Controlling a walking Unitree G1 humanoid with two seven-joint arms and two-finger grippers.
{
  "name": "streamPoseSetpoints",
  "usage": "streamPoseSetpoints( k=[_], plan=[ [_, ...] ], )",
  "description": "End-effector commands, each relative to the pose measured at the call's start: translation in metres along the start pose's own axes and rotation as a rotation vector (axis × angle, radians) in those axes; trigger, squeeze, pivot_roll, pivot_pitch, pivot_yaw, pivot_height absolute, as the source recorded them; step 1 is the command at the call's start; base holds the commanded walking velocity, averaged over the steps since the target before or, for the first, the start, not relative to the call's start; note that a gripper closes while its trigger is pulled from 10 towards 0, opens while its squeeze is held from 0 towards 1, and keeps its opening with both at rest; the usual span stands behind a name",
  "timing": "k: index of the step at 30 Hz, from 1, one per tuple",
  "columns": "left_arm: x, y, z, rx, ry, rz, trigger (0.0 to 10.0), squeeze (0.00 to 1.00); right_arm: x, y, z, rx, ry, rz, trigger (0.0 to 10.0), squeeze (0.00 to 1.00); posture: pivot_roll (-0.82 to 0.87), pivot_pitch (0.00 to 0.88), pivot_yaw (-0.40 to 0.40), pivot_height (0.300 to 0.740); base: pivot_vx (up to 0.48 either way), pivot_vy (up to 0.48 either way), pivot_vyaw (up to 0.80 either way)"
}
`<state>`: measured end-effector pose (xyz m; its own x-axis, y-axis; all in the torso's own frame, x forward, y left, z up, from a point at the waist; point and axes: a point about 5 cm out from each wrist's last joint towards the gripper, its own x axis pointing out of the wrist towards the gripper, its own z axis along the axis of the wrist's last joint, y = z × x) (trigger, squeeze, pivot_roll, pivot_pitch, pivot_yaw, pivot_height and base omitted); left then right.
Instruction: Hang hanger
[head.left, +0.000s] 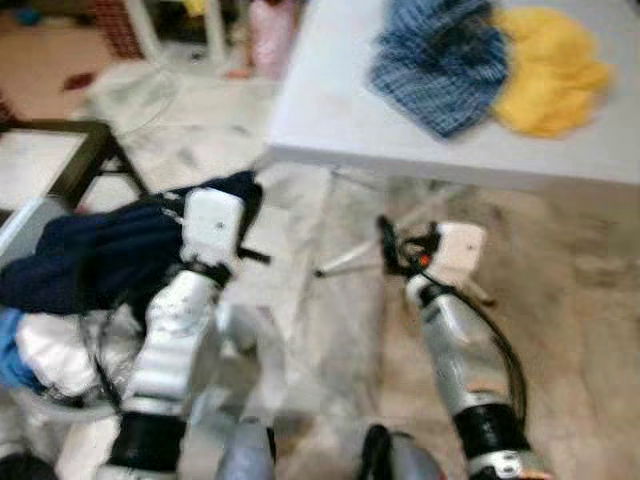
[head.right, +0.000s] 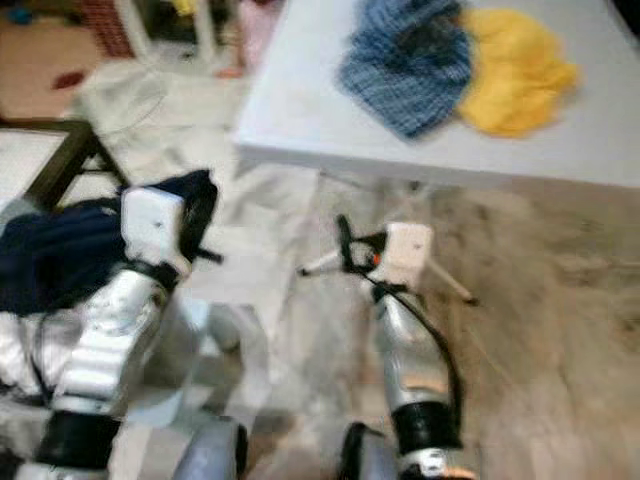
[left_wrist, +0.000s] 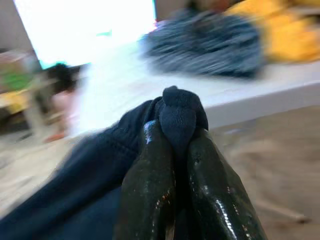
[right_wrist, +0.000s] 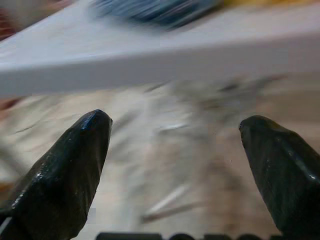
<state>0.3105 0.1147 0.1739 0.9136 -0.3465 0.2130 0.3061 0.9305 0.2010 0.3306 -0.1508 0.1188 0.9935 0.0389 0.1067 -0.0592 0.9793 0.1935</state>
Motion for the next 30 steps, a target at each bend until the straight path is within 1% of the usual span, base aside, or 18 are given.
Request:
streamPoseSetpoints(
  k=[1,6,8,9,15,28,30],
  plan=[
    [-0.001,0.008,0.002,0.019,-0.01,0.021,10.0,0.0,-0.001,0.013,-0.007,0.025,0.018,0.029,10.0,0.0,0.19,0.189,-0.008,0.74,0.0,0.0,0.0],
    [0.001,0.01,0.0,0.007,-0.009,0.032,10.0,0.0,-0.001,0.011,-0.007,0.016,0.016,0.026,10.0,0.0,0.18,0.187,-0.014,0.74,0.0,0.0,0.0],
    [0.001,0.009,0.0,-0.009,-0.011,0.033,10.0,0.0,0.0,0.01,-0.006,0.015,0.018,0.026,10.0,0.0,0.18,0.186,-0.016,0.74,0.0,0.0,-0.8],
    [0.001,0.009,0.0,-0.016,-0.011,0.034,10.0,0.0,0.0,0.01,-0.006,0.015,0.018,0.025,10.0,0.0,0.18,0.186,-0.019,0.74,0.0,0.0,0.0],
    [0.002,0.01,-0.003,-0.028,-0.007,0.046,10.0,0.0,0.0,0.008,-0.006,0.005,0.016,0.024,10.0,0.0,0.17,0.182,-0.027,0.74,0.0,-0.422,0.0],
    [0.004,0.005,-0.008,-0.047,0.002,0.045,10.0,0.0,-0.003,0.001,-0.007,-0.018,0.028,0.012,10.0,0.0,0.14,0.185,-0.033,0.74,0.0,-0.428,-0.8],
    [0.004,0.001,-0.01,-0.057,0.01,0.042,10.0,0.0,-0.005,-0.004,-0.007,-0.023,0.027,0.003,10.0,0.0,0.13,0.186,-0.036,0.74,0.0,-0.366,-0.8]
  ],
)
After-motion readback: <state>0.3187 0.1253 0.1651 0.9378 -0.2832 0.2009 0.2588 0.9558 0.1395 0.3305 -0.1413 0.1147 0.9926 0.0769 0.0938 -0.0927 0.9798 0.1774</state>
